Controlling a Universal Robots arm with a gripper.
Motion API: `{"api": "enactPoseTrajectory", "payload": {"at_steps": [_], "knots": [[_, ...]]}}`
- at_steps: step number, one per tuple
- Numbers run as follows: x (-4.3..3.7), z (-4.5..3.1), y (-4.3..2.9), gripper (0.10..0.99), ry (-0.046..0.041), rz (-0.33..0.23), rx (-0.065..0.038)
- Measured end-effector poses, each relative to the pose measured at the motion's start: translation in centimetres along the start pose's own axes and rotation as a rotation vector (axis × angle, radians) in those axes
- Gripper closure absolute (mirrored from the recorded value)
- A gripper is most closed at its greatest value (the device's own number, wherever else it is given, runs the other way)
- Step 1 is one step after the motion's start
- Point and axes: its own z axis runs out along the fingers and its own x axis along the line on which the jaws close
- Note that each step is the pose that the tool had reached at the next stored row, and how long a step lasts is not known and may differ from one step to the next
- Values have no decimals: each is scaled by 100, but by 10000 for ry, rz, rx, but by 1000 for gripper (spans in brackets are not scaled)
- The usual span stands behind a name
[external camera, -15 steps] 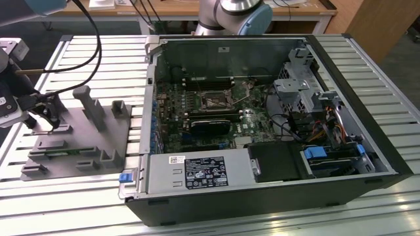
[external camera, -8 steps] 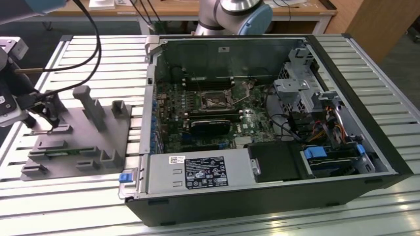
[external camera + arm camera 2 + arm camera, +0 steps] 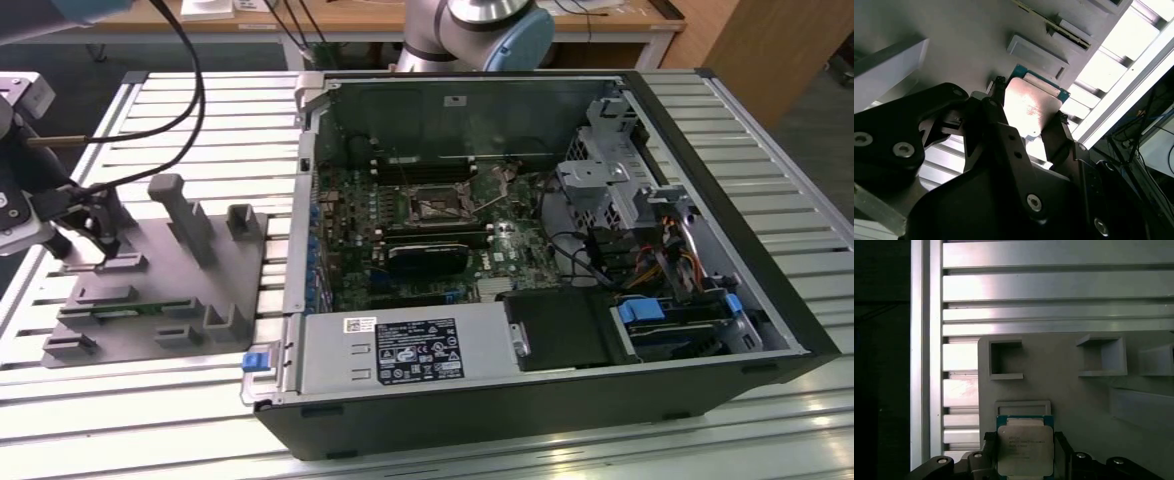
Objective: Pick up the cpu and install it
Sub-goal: 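Pick up the cpu and move it towards the insertion slot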
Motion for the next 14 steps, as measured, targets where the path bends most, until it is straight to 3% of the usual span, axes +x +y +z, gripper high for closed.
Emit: {"api": "enactPoseTrajectory", "payload": {"at_steps": [14], "knots": [[0,-62,4,545,-1,0,-1]]}}
